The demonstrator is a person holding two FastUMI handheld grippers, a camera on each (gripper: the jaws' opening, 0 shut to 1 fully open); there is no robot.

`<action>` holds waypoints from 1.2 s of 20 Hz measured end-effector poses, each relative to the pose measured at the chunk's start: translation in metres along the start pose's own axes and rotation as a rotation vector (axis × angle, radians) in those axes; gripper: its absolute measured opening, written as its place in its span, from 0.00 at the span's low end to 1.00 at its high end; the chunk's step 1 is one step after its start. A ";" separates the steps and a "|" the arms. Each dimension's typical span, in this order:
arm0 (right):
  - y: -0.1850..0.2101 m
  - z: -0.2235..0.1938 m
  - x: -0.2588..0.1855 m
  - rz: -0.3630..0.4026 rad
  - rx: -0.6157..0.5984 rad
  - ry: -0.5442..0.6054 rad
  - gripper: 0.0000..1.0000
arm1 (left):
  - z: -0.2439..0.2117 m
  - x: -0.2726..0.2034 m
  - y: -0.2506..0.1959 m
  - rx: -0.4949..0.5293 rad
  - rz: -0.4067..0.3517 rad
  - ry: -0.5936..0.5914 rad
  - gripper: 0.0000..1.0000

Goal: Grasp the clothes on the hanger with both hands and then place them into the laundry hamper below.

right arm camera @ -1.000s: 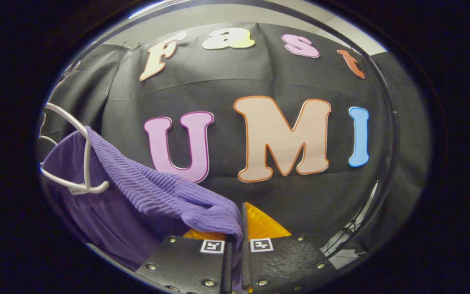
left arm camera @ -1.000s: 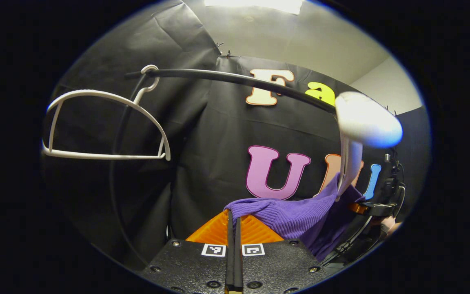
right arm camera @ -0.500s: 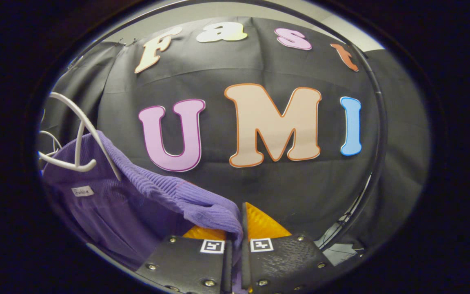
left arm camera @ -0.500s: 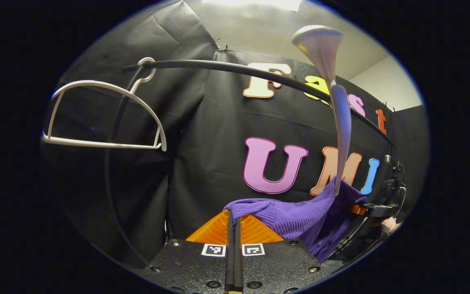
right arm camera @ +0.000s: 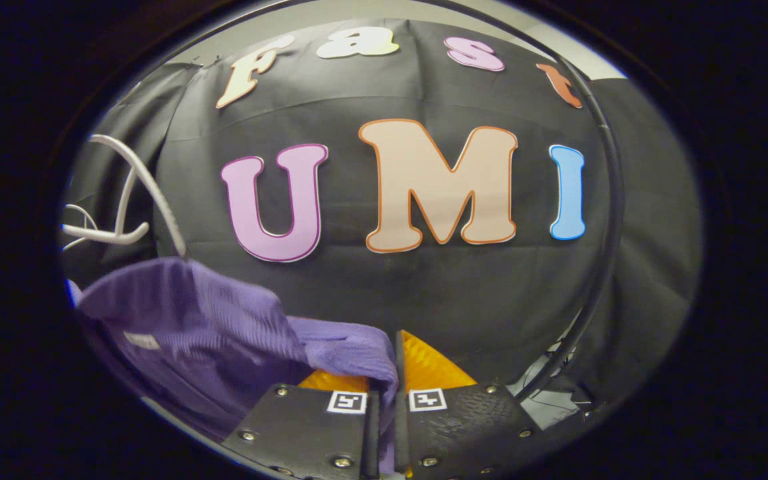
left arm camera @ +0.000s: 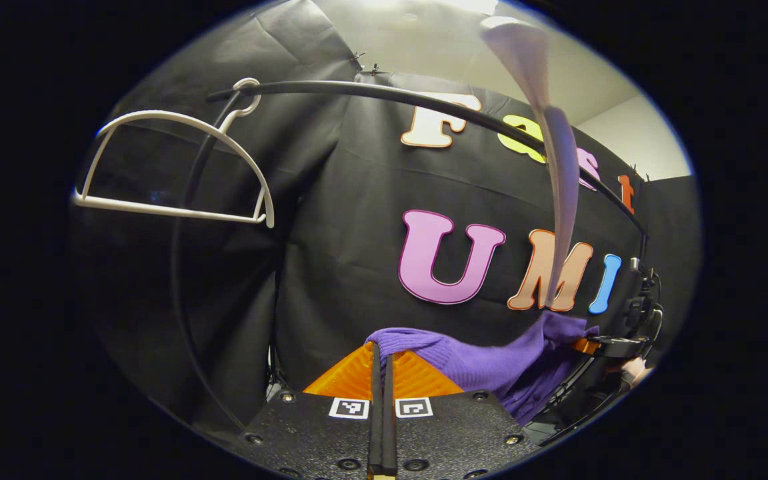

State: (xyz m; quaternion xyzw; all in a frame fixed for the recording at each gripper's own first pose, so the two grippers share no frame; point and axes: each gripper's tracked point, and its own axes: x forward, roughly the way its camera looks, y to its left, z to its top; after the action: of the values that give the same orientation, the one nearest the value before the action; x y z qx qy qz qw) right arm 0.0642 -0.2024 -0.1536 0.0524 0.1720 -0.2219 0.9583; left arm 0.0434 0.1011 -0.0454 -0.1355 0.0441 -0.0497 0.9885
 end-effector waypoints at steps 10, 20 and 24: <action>0.013 -0.020 -0.022 0.030 0.006 0.038 0.09 | -0.022 -0.007 -0.001 0.016 0.030 0.043 0.00; 0.086 -0.003 -0.085 0.173 -0.002 -0.020 0.09 | -0.071 -0.005 -0.084 0.126 -0.164 0.148 0.00; 0.110 0.000 -0.107 0.228 -0.027 -0.041 0.09 | -0.076 0.000 -0.123 0.138 -0.261 0.157 0.00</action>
State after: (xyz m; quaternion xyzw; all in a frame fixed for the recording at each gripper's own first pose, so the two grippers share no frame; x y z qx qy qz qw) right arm 0.0231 -0.0601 -0.1137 0.0540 0.1484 -0.1099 0.9813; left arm 0.0253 -0.0371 -0.0851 -0.0676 0.0996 -0.1909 0.9742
